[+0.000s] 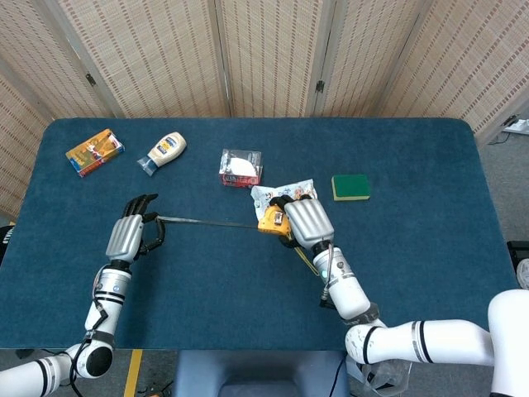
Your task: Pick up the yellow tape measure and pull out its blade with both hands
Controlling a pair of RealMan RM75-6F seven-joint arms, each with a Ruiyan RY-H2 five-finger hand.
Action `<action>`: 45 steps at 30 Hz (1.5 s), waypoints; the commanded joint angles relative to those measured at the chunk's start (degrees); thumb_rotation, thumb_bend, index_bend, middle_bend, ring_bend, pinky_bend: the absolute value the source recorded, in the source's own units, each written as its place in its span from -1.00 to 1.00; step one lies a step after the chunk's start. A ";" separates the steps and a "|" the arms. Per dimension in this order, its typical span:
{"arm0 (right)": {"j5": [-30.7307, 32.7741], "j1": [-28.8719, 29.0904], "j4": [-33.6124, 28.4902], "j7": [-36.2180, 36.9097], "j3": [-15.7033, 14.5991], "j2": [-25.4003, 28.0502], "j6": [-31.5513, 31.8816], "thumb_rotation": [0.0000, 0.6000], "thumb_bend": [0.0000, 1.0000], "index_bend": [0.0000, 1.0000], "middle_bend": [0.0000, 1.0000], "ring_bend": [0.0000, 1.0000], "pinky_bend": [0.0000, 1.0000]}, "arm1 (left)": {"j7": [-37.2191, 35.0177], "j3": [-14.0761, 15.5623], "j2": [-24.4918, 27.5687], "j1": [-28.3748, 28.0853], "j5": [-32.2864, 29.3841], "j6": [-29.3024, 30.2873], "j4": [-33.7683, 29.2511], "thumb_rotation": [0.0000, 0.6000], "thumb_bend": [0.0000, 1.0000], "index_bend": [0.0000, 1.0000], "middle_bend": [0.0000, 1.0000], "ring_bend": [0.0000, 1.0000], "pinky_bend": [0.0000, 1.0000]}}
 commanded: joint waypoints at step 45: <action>-30.73 -23.12 1.05 36.38 -9.28 23.91 -5.89 1.00 -0.39 0.05 -0.15 -0.03 -0.46 | -4.31 1.28 9.06 5.64 3.06 2.20 -2.32 0.31 0.75 0.35 -0.66 -0.85 -1.00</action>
